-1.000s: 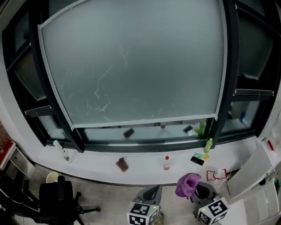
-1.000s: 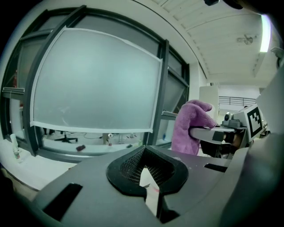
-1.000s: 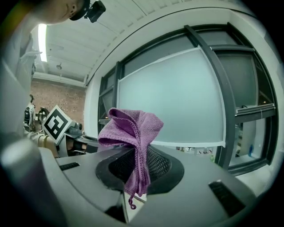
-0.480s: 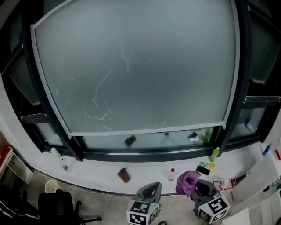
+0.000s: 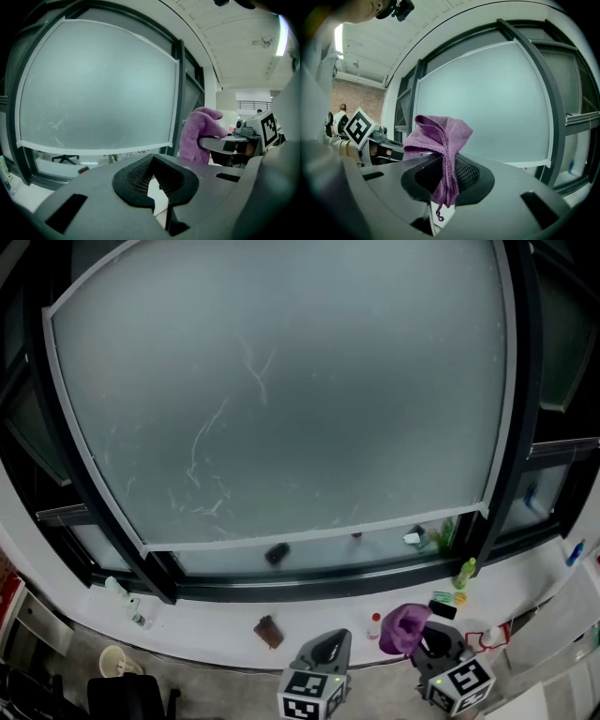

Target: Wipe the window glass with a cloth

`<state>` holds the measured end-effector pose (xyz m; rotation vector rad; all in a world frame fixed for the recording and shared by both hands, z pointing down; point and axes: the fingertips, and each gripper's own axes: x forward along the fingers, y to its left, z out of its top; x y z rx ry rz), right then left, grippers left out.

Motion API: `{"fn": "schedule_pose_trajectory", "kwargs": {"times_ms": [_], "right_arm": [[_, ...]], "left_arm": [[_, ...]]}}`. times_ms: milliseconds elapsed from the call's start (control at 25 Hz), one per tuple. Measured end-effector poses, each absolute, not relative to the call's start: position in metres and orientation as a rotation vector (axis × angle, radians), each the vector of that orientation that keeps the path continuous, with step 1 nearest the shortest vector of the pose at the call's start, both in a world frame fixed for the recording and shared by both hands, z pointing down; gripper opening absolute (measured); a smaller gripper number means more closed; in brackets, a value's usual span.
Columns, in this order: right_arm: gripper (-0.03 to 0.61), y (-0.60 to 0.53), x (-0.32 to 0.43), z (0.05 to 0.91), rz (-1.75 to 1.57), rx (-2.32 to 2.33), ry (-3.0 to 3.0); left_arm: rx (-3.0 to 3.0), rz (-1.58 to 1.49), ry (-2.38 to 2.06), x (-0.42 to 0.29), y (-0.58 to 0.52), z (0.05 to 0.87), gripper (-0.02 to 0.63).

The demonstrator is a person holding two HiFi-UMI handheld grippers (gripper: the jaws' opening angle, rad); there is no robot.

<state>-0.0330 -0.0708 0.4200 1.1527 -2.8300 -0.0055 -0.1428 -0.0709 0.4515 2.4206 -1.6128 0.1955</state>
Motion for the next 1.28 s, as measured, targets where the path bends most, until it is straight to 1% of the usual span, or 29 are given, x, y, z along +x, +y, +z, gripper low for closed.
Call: {"fn": "schedule_pose_trajectory", "kwargs": {"times_ms": [400,640,960,1280], "right_arm": [[0.051,-0.117,-0.021,0.396,-0.069,1.208,-2.833],[0.051,-0.172,-0.032,0.37,-0.201,1.161,-2.834],[0.051,-0.276,-0.069,0.277,-0.442,1.055,-2.912],[0.051,-0.387,-0.104,0.186,-0.566,0.982,-2.964]], "left_arm": [[2.448,0.183,-1.577,-0.134,-0.106,0.446,0.005],[2.416,0.175,-1.63,-0.144,-0.141,0.444,0.005],[2.367,0.158,-1.715,-0.156,-0.199,0.435,0.005],[2.285,0.136,-1.802,-0.164,-0.248,0.429,0.005]]}}
